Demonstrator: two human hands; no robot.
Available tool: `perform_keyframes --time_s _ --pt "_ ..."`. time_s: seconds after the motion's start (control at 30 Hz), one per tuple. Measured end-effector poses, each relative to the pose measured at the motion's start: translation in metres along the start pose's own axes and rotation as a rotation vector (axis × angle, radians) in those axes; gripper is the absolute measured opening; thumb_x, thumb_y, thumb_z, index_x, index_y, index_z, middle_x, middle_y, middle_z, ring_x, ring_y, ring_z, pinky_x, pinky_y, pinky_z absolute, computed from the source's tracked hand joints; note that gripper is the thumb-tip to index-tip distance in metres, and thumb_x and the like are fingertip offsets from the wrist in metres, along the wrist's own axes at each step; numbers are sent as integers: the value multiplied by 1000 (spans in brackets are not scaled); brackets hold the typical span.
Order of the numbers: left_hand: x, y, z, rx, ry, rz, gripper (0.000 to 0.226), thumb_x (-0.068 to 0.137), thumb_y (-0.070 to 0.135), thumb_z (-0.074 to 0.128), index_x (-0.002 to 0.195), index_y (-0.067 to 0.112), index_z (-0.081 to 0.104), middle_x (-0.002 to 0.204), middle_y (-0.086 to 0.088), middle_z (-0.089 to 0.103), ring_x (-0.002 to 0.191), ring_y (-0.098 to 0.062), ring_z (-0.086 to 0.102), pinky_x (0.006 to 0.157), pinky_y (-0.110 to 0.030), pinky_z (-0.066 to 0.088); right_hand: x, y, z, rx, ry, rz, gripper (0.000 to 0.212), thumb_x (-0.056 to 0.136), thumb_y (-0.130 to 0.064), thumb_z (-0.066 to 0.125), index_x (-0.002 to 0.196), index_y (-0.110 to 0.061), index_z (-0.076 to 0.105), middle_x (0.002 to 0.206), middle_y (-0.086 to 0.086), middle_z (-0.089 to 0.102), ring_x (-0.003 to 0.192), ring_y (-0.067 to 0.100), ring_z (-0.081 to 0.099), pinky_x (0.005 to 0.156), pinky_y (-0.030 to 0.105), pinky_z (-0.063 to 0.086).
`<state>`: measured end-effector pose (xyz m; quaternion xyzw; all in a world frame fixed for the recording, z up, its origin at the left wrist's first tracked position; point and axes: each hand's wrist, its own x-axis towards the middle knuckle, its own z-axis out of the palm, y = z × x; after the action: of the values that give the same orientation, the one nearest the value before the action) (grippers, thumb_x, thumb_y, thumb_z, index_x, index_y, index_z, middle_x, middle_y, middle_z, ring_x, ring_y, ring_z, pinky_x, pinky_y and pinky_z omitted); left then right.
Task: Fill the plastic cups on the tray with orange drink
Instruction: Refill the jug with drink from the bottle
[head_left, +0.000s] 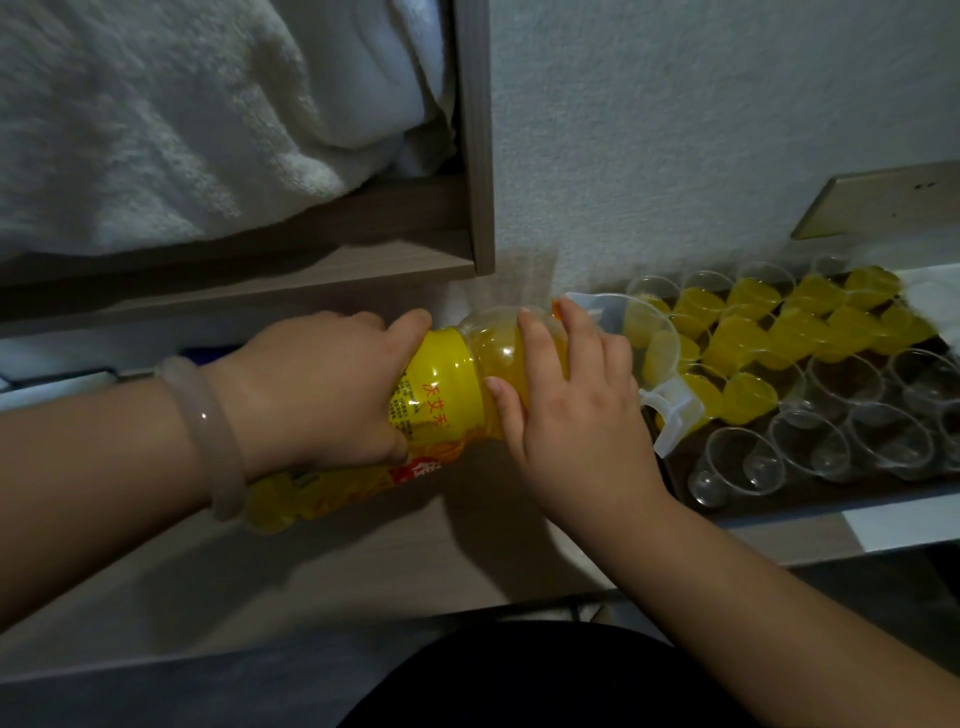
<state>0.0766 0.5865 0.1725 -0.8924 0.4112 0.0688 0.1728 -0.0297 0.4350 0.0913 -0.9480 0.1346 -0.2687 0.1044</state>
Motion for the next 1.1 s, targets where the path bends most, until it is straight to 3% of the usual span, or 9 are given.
perform_keyframes --time_s 0.3,1.1 --pt "-8 7 0 -70 -28 -37 103 63 65 67 139 35 4 131 -4 45 112 -29 48 88 -45 49 -4 2 -2 4 19 -5 53 94 -44 41 132 -9 51 136 23 48 108 39 50 82 45 48" --pt "-10 12 -2 -82 -32 -42 104 65 65 66 139 43 -3 131 -3 43 114 -31 47 88 -46 46 -6 4 -4 -1 8 -10 53 94 -44 40 133 -9 50 137 23 48 108 38 49 84 45 48"
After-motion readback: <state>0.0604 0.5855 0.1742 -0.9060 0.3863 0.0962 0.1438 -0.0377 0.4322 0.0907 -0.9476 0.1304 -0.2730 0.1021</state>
